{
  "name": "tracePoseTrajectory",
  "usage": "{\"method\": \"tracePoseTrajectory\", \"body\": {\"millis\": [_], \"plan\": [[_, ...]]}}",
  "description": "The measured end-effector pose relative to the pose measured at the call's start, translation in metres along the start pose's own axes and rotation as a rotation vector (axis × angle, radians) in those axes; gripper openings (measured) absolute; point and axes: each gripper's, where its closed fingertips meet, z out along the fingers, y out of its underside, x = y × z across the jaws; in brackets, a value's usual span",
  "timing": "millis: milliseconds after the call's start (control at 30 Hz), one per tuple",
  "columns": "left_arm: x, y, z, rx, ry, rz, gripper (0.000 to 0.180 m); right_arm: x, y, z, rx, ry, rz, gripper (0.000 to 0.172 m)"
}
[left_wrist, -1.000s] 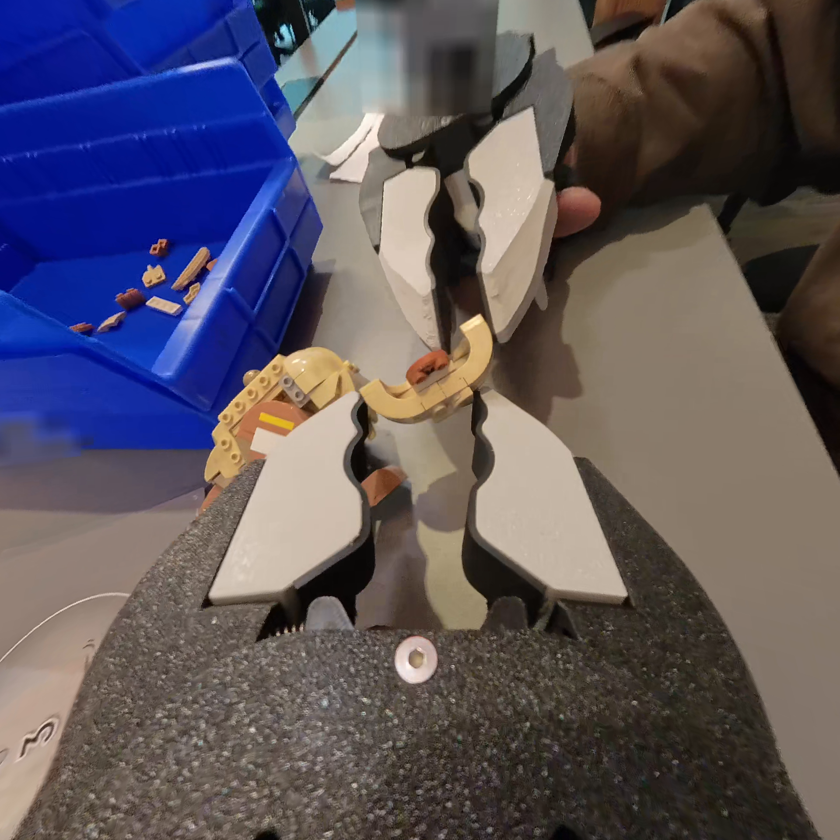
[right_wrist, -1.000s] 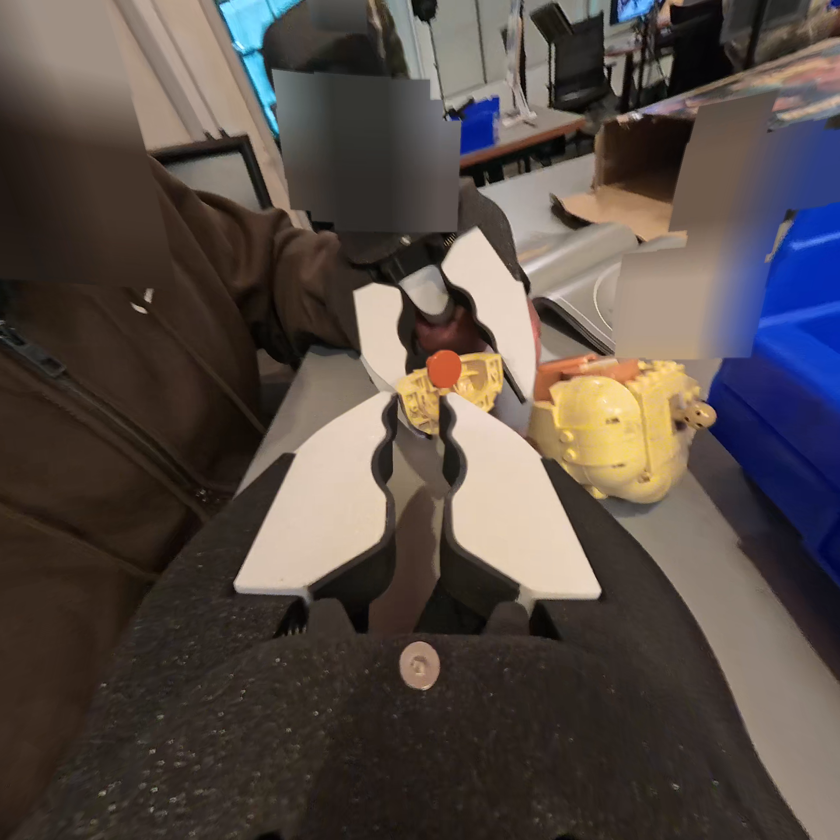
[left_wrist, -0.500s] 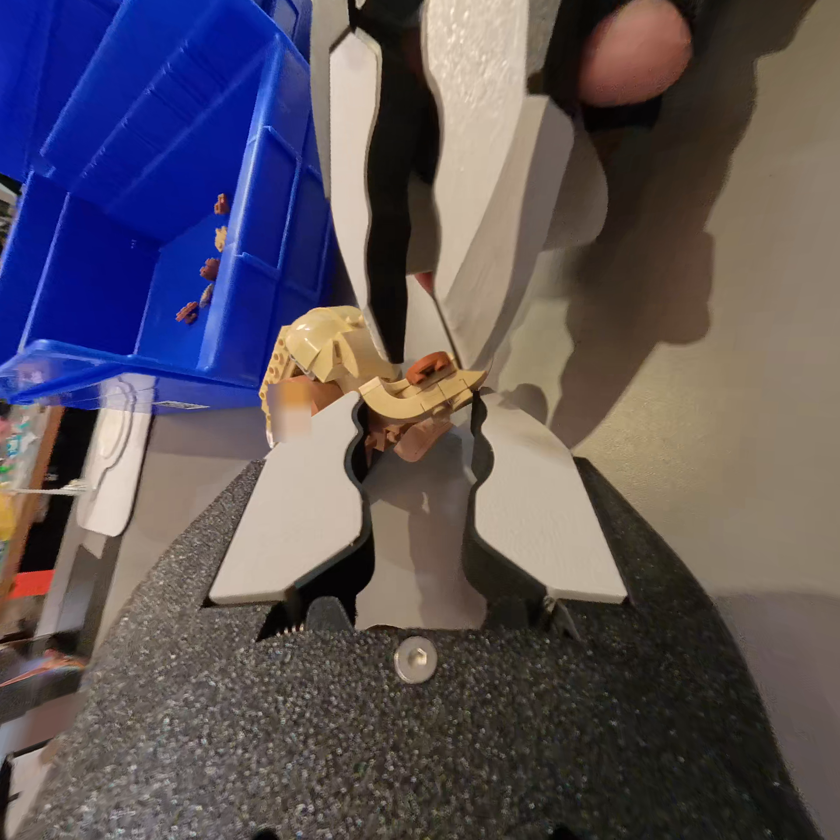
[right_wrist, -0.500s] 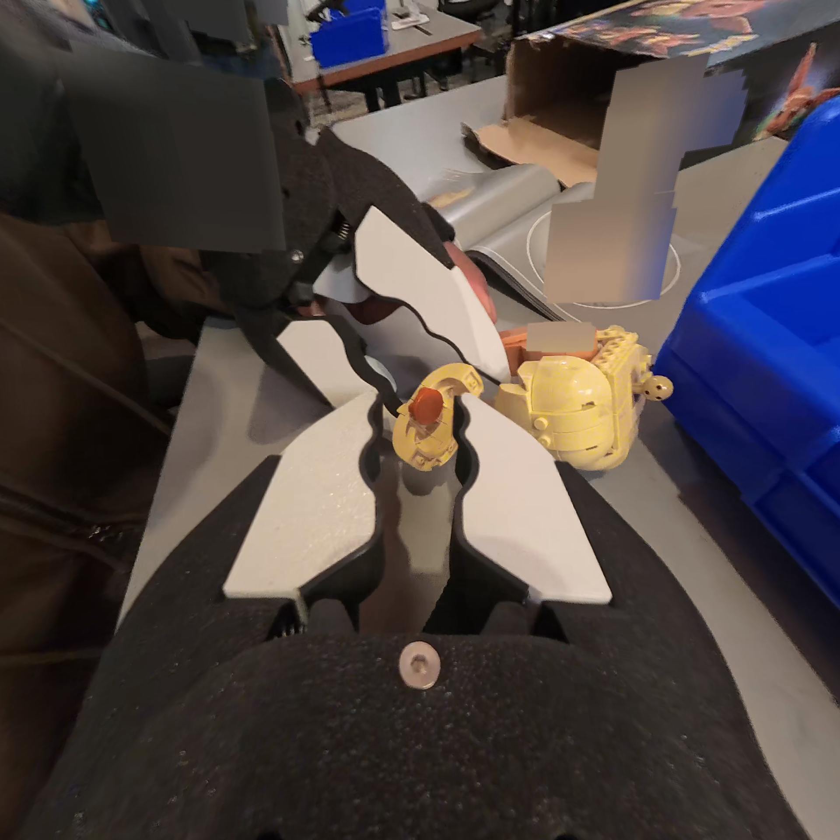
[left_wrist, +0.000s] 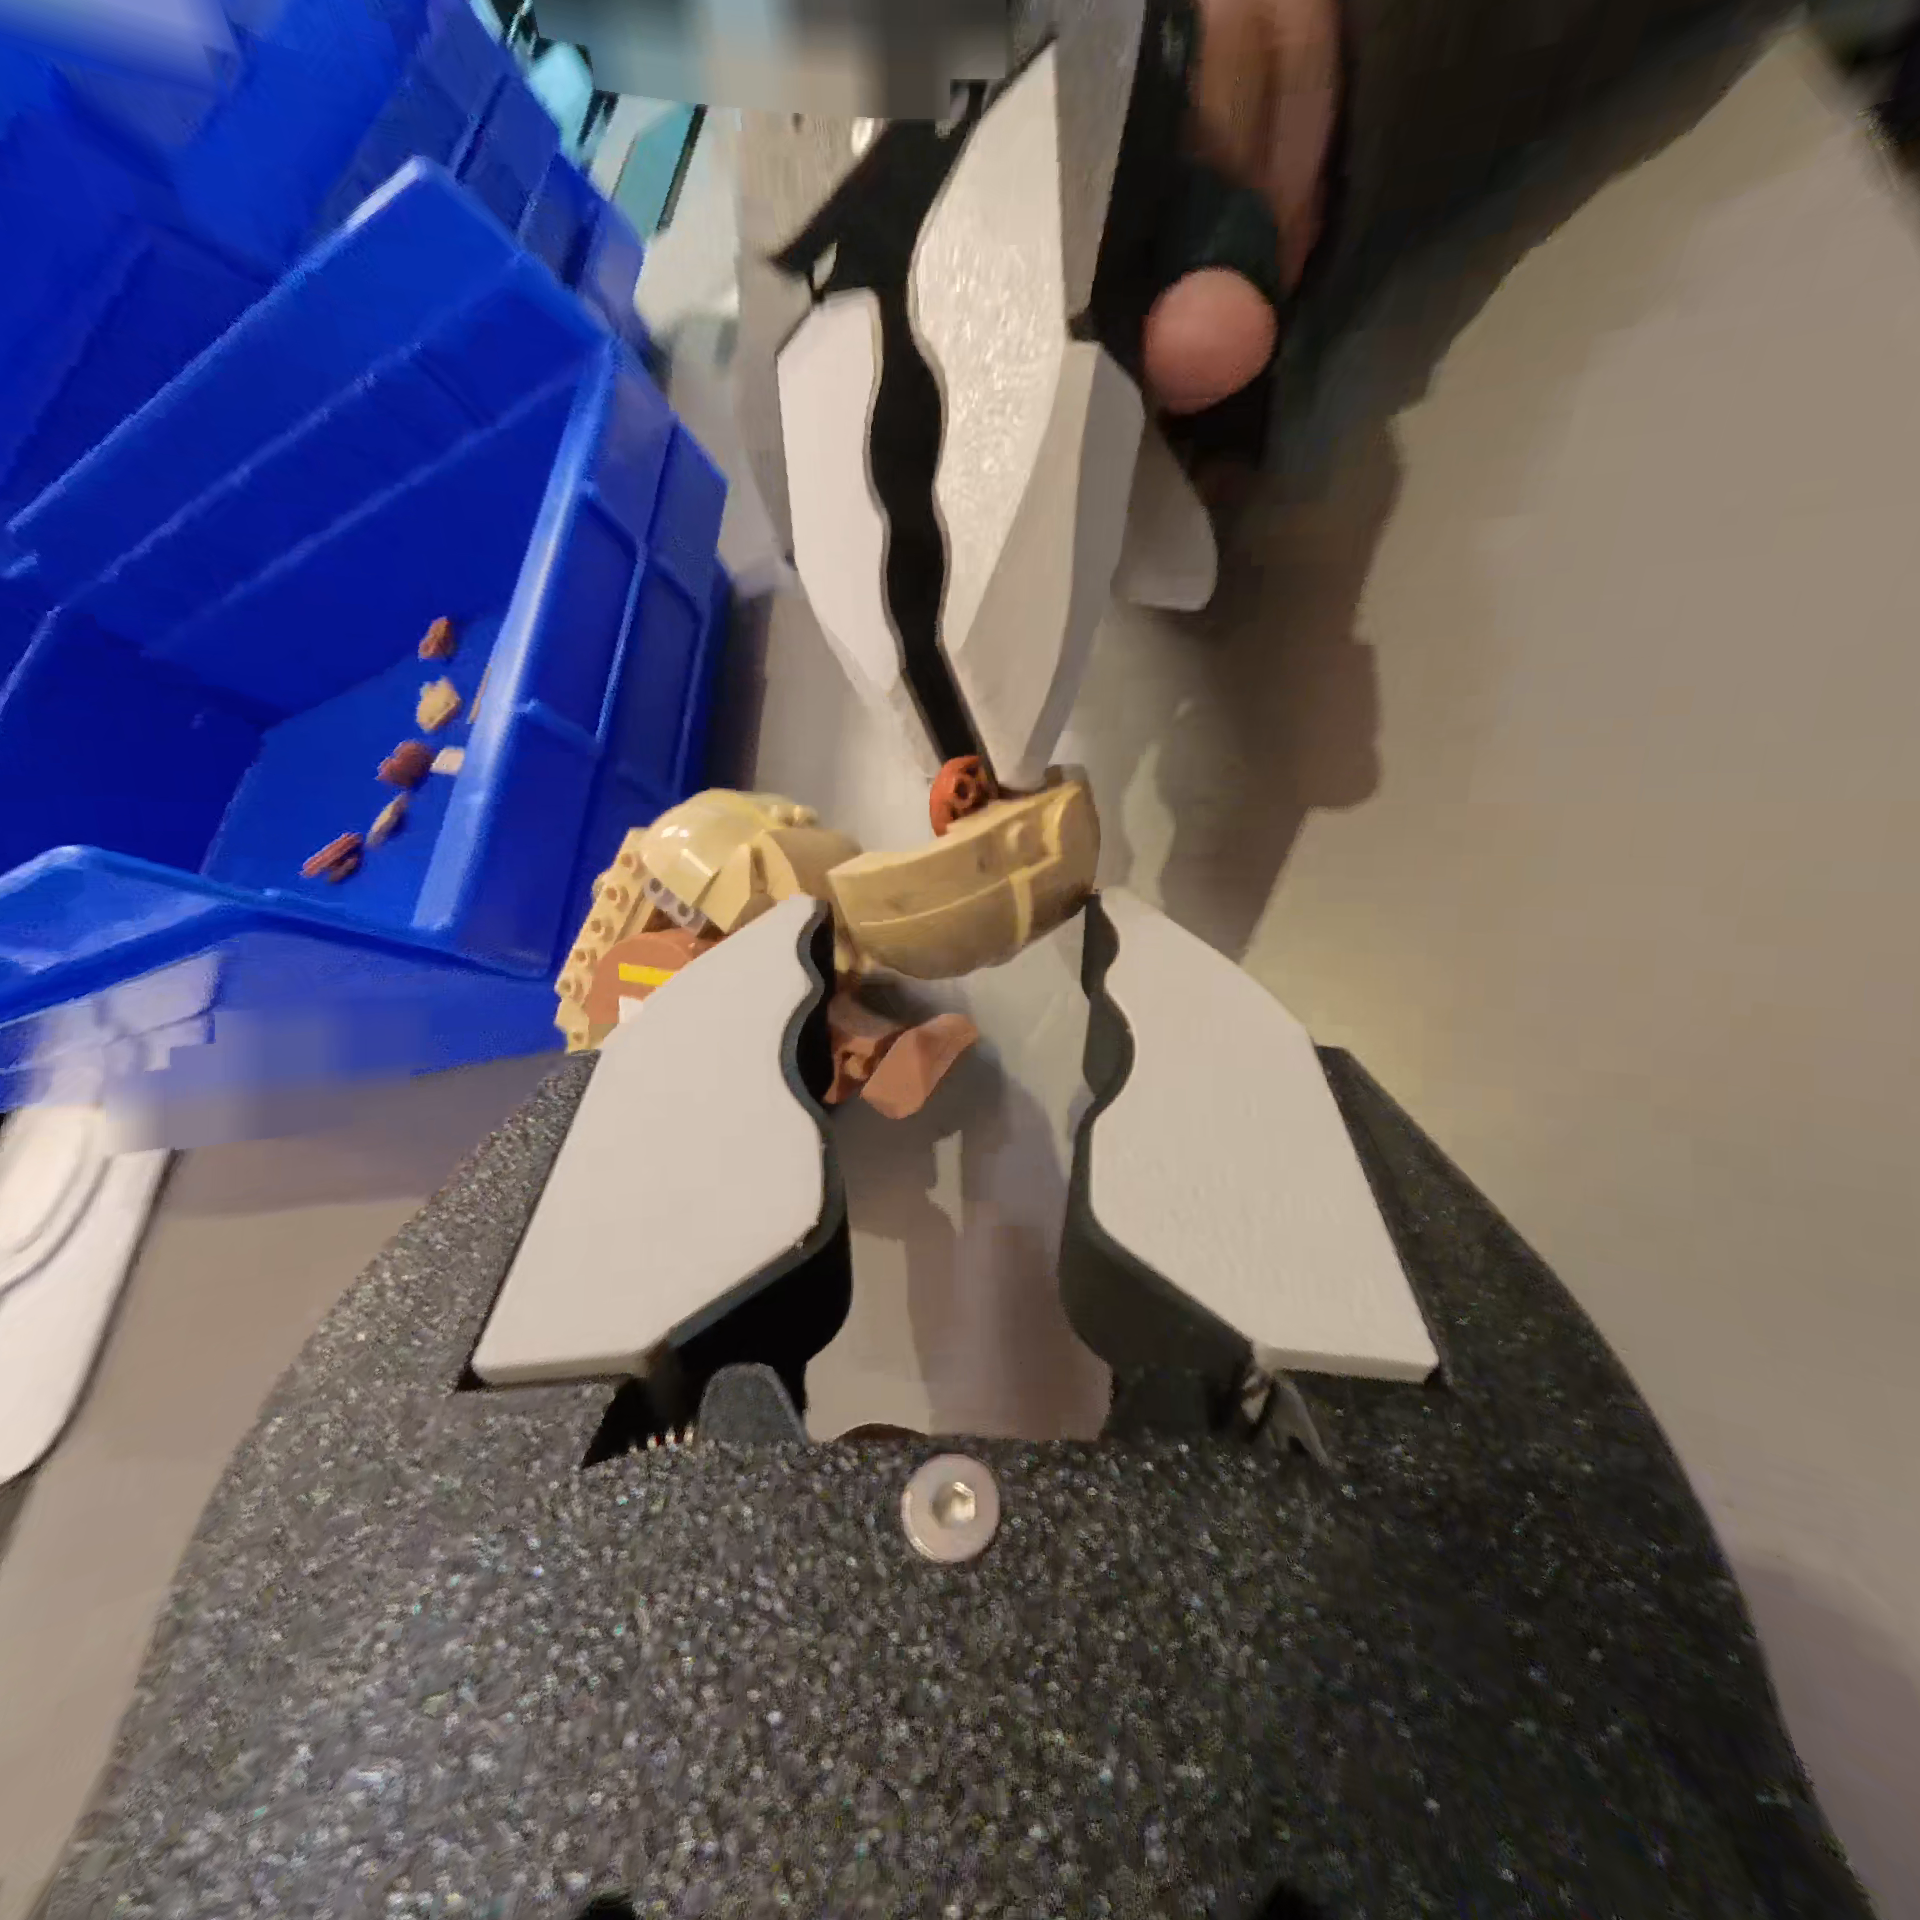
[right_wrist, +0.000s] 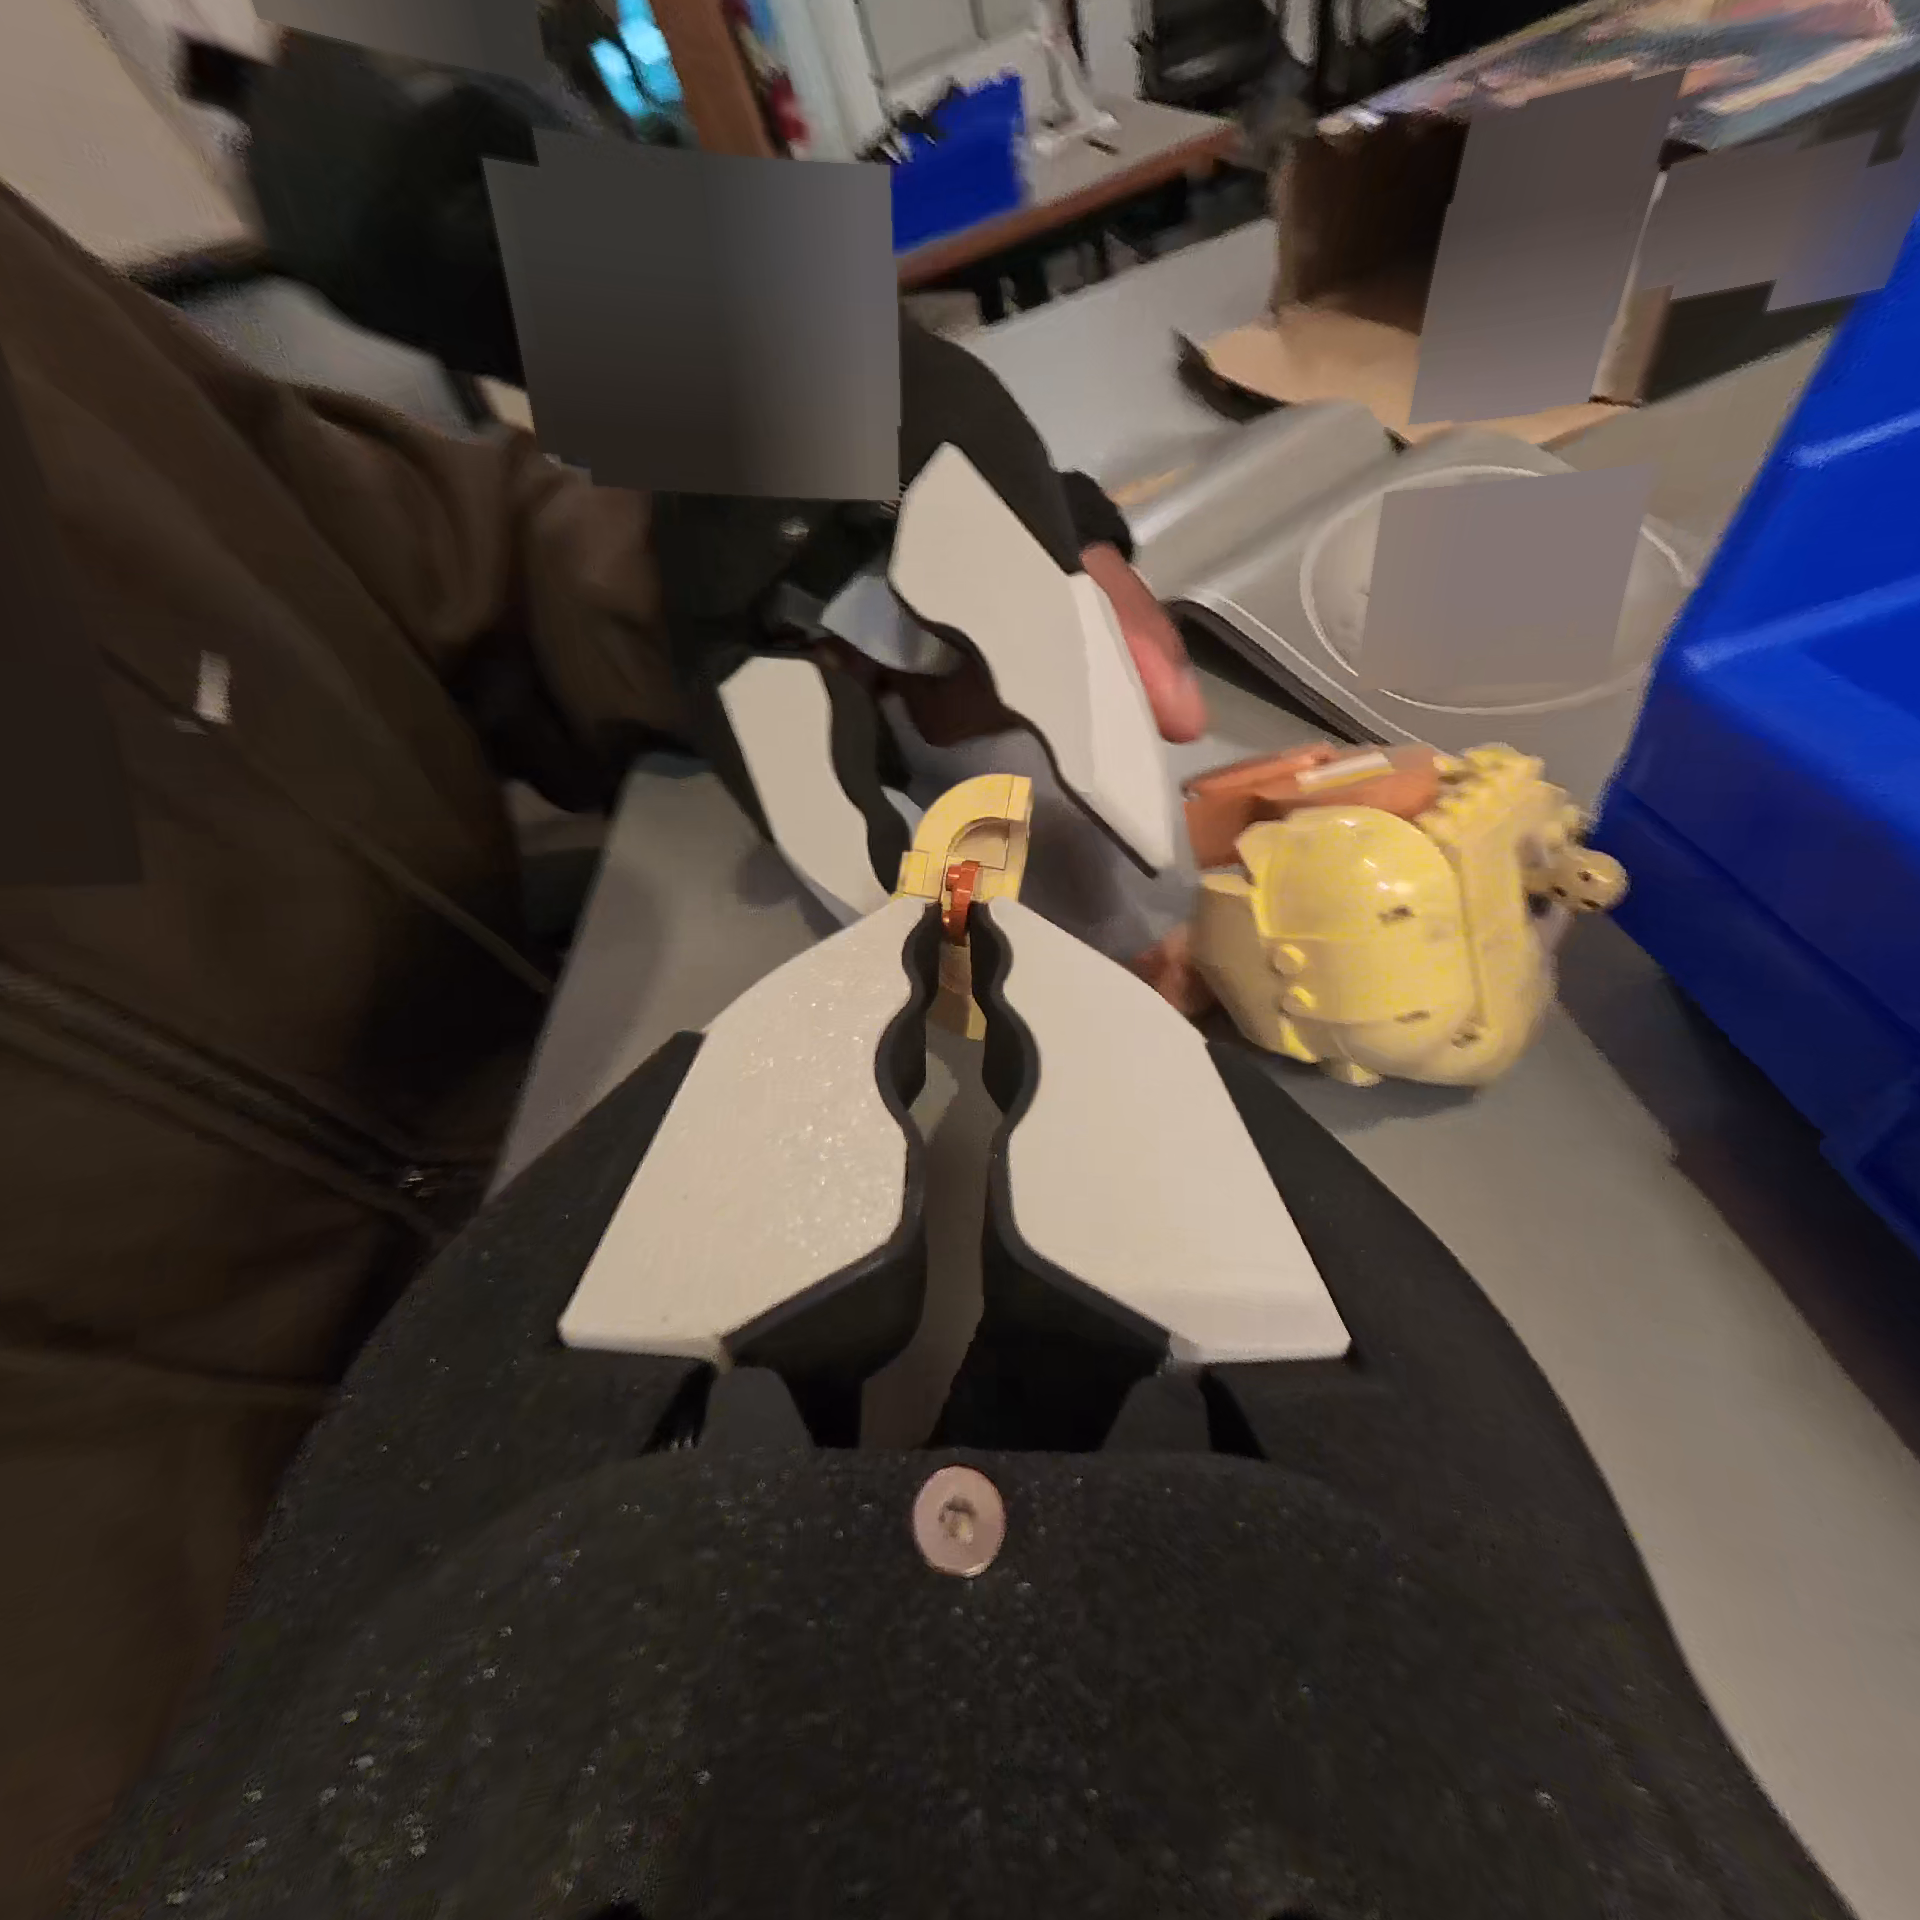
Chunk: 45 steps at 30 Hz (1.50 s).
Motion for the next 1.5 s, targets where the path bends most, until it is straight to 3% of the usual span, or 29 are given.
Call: {"method": "tracePoseTrajectory", "body": {"millis": [167, 267, 633, 967, 1300, 1500], "plan": [[0.013, -0.025, -0.014, 0.239, 0.243, -0.252, 0.049, -0.019, -0.012, -0.001, 0.089, -0.125, -0.021, 0.005], [0.016, -0.031, -0.019, 0.315, 0.328, -0.327, 0.03, -0.017, -0.014, 0.001, 0.115, -0.11, -0.023, 0.005], [0.024, -0.017, -0.014, 0.206, 0.407, -0.385, 0.023, -0.011, -0.003, 0.005, 0.047, -0.063, -0.086, 0.007], [0.023, -0.01, -0.01, 0.157, 0.384, -0.394, 0.025, -0.006, 0.001, 0.007, 0.004, -0.012, -0.116, 0.005], [0.024, -0.006, -0.013, 0.136, 0.356, -0.259, 0.023, -0.009, 0.002, 0.008, 0.002, -0.021, -0.124, 0.005], [0.022, -0.006, -0.01, 0.105, 0.224, -0.026, 0.022, 0.004, 0.0, 0.004, 0.016, -0.01, 0.044, 0.005]]}}
